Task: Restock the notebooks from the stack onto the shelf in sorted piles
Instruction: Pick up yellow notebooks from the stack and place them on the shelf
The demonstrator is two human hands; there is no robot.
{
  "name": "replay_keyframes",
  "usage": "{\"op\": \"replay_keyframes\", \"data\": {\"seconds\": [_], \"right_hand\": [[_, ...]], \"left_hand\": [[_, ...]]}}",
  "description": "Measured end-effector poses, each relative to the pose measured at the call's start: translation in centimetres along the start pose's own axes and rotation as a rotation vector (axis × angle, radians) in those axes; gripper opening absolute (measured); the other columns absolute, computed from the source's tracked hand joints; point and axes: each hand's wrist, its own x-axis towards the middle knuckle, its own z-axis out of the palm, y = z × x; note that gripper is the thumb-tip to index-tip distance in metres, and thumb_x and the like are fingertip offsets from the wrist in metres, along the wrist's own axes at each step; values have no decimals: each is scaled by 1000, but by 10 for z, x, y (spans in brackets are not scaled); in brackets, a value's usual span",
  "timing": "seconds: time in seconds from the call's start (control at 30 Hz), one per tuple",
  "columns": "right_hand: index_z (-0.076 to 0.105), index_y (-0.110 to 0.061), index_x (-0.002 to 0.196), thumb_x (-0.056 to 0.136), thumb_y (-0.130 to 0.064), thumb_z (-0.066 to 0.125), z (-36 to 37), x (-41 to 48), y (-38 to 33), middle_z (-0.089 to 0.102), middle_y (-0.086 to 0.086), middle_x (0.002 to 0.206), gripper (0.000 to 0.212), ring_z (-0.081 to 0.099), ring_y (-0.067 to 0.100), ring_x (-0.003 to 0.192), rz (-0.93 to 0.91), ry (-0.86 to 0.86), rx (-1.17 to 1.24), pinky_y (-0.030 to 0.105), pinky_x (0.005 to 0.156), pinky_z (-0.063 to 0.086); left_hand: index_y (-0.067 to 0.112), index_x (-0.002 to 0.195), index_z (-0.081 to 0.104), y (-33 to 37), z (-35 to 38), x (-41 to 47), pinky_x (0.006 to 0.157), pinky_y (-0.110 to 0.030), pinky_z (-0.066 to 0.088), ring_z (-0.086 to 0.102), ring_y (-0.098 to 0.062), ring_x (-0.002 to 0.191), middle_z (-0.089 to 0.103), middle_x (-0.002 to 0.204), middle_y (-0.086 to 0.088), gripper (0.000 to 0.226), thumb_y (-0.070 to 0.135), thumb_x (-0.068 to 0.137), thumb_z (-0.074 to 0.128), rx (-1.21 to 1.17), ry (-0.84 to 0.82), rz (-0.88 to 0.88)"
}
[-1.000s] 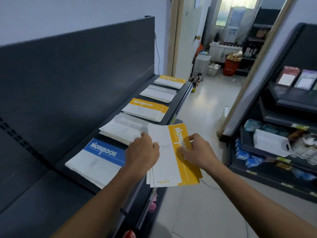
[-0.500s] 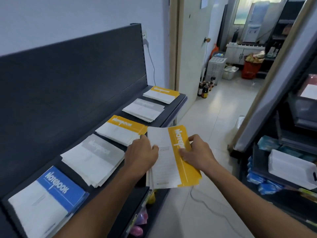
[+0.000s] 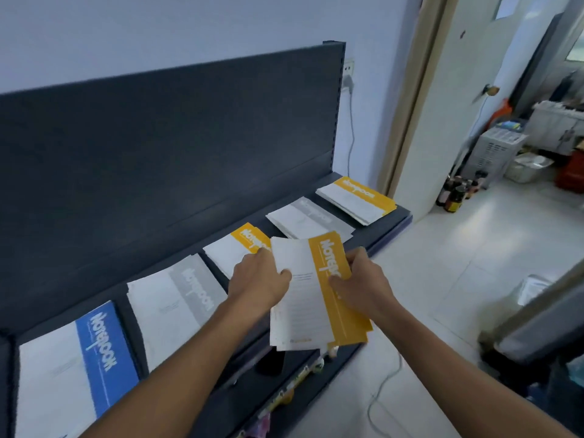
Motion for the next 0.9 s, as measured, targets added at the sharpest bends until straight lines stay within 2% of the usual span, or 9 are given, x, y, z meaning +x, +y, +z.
{"op": "replay_keyframes", "data": {"seconds": [0.07, 0.13, 0.2, 0.33, 0.5, 0.6, 0.7, 0.8, 0.9], "right_hand": [[41, -26, 108, 89, -29, 62, 4, 24, -13, 62, -4, 99, 28, 63, 18, 84, -26, -20, -41, 38, 70, 55], [40, -27, 111, 89, -29, 61, 8, 46, -26, 60, -4, 102, 30, 63, 19, 87, -54, -46, -77, 41, 76, 56], [41, -28, 118, 89, -29, 60, 14, 67, -40, 59, -3, 107, 35, 63, 22, 92, -97, -74, -106, 42, 78, 56], [43, -24, 127, 89, -26, 61, 34, 99, -67, 57, 0, 112, 41, 61, 21, 91, -219, -154, -183, 35, 69, 49], [46, -16, 126, 90, -26, 58, 62, 128, -90, 55, 5, 116, 39, 56, 26, 88, -365, -227, -301, 34, 67, 39], [49, -13, 120, 91, -24, 57, 74, 143, -96, 52, 2, 107, 31, 50, 23, 81, -436, -246, -352, 34, 62, 38], [48, -13, 115, 91, -22, 58, 80, 153, -96, 54, 4, 108, 28, 50, 23, 80, -493, -276, -386, 34, 63, 38], [42, -16, 104, 91, -21, 59, 82, 157, -89, 55, 4, 102, 22, 50, 24, 78, -556, -311, -426, 33, 62, 39], [35, -17, 99, 92, -19, 60, 83, 161, -82, 50, 1, 93, 26, 51, 26, 79, -599, -321, -455, 33, 63, 39]], "left_hand": [[9, 90, 53, -5, 1, 19, 59, -33, 37, 62, -31, 85, 63, 90, -13, 28, 37, 90, 58, -22, 12, -47], [13, 76, 42, -13, 2, 35, 54, -32, 34, 60, -29, 79, 56, 81, -9, 30, 36, 88, 58, -62, 44, -92], [15, 70, 35, -22, 2, 47, 52, -31, 32, 56, -26, 73, 53, 78, -6, 35, 36, 86, 59, -102, 87, -145], [14, 83, 50, -41, -2, 60, 52, -30, 32, 57, -24, 79, 59, 89, -4, 32, 44, 88, 61, -123, 144, -314], [8, 91, 54, -61, 2, 69, 67, -33, 40, 60, -32, 93, 60, 96, -9, 34, 42, 92, 58, -130, 175, -471], [7, 100, 56, -66, 9, 73, 72, -35, 42, 61, -33, 99, 61, 101, -10, 35, 42, 95, 59, -123, 197, -533], [8, 104, 58, -64, 16, 75, 77, -37, 50, 62, -32, 98, 61, 103, -10, 35, 41, 95, 60, -124, 202, -600], [8, 106, 59, -57, 22, 74, 73, -34, 47, 62, -31, 96, 60, 104, -10, 33, 39, 94, 62, -99, 198, -652], [8, 104, 59, -52, 23, 72, 70, -33, 44, 62, -30, 92, 59, 102, -9, 32, 38, 93, 64, -52, 217, -664]]}}
